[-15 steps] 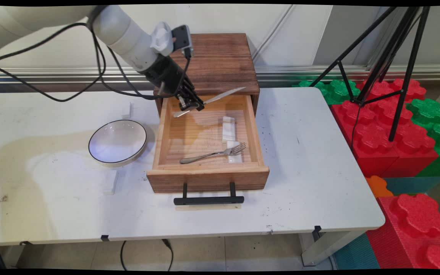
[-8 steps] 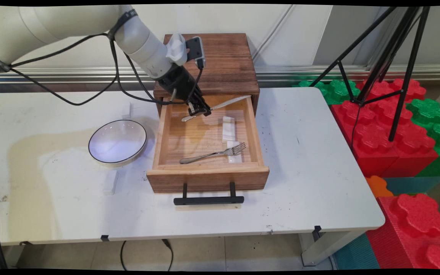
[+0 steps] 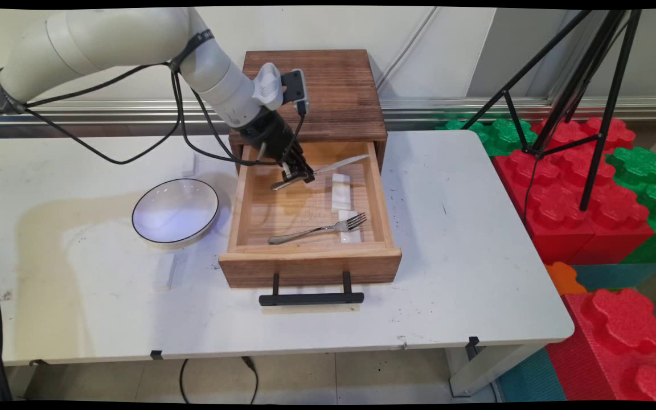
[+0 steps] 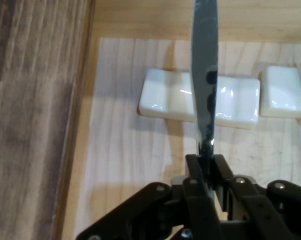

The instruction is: Place the picked object into the drawer

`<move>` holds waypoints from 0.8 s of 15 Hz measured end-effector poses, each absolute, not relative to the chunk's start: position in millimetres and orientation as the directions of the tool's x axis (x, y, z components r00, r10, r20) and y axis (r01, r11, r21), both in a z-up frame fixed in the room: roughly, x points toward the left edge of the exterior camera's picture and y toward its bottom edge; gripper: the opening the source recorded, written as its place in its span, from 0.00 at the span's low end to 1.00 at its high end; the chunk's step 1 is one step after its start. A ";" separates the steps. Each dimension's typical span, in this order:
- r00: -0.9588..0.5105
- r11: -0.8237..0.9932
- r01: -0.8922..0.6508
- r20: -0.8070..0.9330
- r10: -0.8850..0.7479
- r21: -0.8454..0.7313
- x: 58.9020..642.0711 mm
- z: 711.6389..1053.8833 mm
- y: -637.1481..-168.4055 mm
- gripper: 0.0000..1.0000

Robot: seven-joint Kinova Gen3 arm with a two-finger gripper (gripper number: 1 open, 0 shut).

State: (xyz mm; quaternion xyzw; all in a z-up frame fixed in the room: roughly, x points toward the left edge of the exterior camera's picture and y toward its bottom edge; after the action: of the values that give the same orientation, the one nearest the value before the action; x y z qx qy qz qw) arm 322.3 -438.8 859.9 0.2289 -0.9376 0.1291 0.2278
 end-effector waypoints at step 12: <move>-0.791 0.873 -0.480 0.476 -0.385 -0.090 318.4 833.6 -441.1 0.00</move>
State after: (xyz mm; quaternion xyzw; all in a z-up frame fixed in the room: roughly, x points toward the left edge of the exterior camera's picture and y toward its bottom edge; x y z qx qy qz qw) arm 318.4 -441.1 833.6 0.2300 -0.9405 0.1037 0.2276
